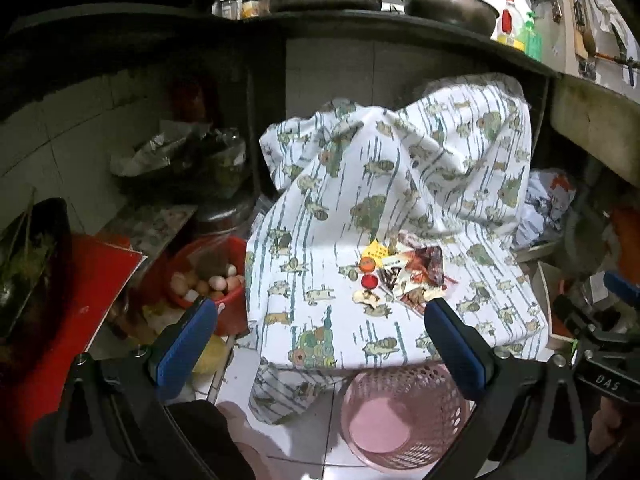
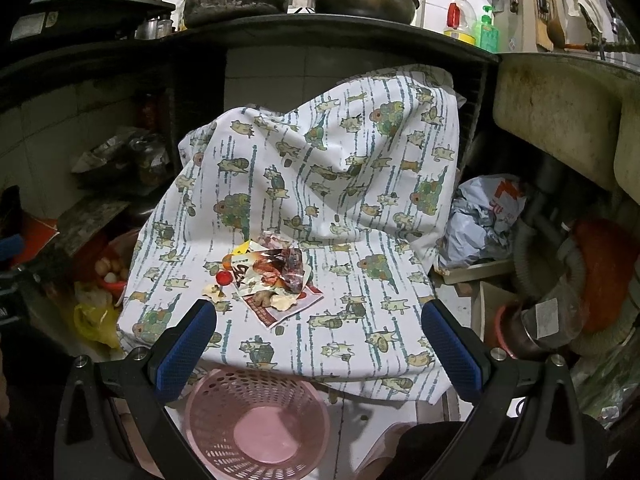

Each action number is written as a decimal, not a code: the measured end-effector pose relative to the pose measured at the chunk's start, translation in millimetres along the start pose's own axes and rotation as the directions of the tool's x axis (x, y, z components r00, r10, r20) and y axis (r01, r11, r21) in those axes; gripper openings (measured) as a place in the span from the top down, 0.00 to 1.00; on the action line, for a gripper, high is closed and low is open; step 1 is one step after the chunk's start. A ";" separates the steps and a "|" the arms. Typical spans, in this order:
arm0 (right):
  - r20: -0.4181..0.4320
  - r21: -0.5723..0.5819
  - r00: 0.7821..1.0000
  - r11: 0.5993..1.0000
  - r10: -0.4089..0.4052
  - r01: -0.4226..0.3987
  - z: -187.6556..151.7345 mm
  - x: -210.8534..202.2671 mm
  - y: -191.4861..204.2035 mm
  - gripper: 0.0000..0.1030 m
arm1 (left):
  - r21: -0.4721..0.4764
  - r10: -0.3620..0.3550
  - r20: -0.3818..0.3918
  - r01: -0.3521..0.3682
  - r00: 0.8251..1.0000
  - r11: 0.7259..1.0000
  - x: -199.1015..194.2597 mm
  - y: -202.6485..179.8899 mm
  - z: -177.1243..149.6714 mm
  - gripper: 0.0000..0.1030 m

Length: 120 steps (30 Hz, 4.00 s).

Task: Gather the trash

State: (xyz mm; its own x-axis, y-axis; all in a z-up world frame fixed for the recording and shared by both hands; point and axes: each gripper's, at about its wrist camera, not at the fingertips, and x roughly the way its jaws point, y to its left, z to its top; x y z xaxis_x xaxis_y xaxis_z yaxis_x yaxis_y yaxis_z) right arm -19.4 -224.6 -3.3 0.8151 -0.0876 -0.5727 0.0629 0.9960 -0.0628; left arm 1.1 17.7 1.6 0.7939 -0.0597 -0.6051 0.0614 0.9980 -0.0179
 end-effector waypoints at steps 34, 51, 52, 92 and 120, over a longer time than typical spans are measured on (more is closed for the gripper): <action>-0.004 0.026 1.000 1.000 0.016 -0.016 -3.0 4.9 -5.3 0.00 | 0.054 0.060 -0.024 -0.059 0.998 0.997 16.0 -8.5 -3.5 0.01; 0.091 -0.026 0.994 0.998 0.057 -0.055 128.2 5.3 -46.1 0.00 | -0.011 0.029 -0.146 -0.031 0.989 0.999 60.6 3.8 94.1 0.01; 0.086 -0.015 0.994 0.998 0.064 -0.063 137.8 7.9 -49.6 0.00 | -0.040 0.025 -0.148 -0.031 0.989 0.999 67.1 7.6 104.1 0.01; -0.718 0.155 0.658 0.974 0.225 -0.165 4.8 320.8 29.7 0.87 | -0.014 -0.072 -0.646 0.083 0.760 0.996 306.4 -22.5 58.7 0.12; -0.516 0.141 0.820 0.969 0.247 -0.203 64.1 231.3 -37.0 0.88 | -0.011 -0.060 -0.592 0.066 0.803 0.998 256.3 -53.1 47.7 0.58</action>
State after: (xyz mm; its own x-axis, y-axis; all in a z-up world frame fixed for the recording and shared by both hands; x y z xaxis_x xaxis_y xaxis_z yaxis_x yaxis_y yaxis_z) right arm 203.7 -280.7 -81.1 0.3864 0.1663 -0.9072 -0.0236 0.9851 0.1706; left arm 230.2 -51.6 -114.5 0.2758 -0.0939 -0.9566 0.1075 0.9920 -0.0664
